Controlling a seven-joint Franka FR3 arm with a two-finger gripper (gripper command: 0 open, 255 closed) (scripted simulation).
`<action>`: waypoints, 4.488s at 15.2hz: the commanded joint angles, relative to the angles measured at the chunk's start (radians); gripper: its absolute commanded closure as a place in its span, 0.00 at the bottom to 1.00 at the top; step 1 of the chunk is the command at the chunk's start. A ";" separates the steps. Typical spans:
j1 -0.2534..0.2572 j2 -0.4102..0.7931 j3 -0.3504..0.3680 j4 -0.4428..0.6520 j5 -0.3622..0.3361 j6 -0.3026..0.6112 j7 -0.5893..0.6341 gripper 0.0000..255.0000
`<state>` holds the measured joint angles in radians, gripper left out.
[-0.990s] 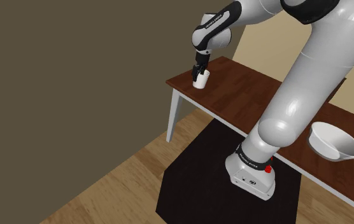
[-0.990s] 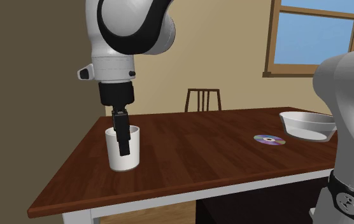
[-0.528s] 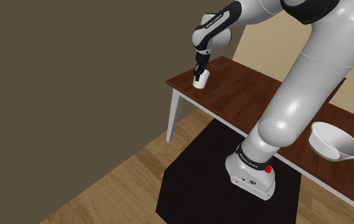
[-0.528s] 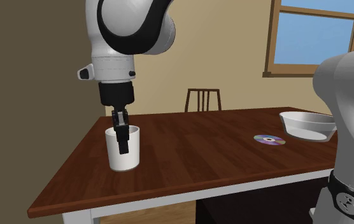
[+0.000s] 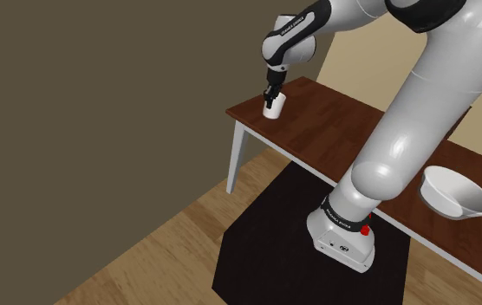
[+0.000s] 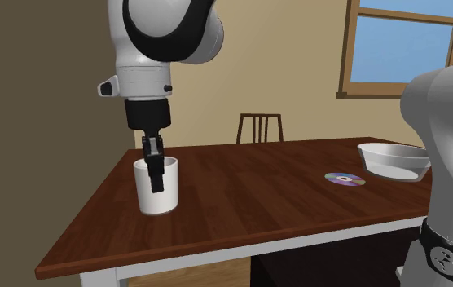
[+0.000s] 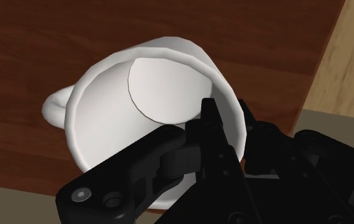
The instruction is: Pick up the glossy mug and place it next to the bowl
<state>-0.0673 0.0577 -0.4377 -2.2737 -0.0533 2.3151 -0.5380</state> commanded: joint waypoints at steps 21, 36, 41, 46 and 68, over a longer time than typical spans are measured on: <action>0.008 -0.159 0.011 0.150 -0.063 -0.297 0.035 1.00; -0.049 -0.356 -0.022 0.087 -0.153 -0.411 -0.021 1.00; -0.111 -0.481 -0.062 -0.007 -0.224 -0.424 -0.082 1.00; -0.180 -0.590 -0.110 -0.073 -0.294 -0.447 -0.159 1.00; -0.419 -0.785 -0.451 -0.025 -0.559 -0.531 -0.638 1.00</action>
<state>-0.4820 -0.7277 -0.8670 -2.3088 -0.6015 1.7828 -1.1498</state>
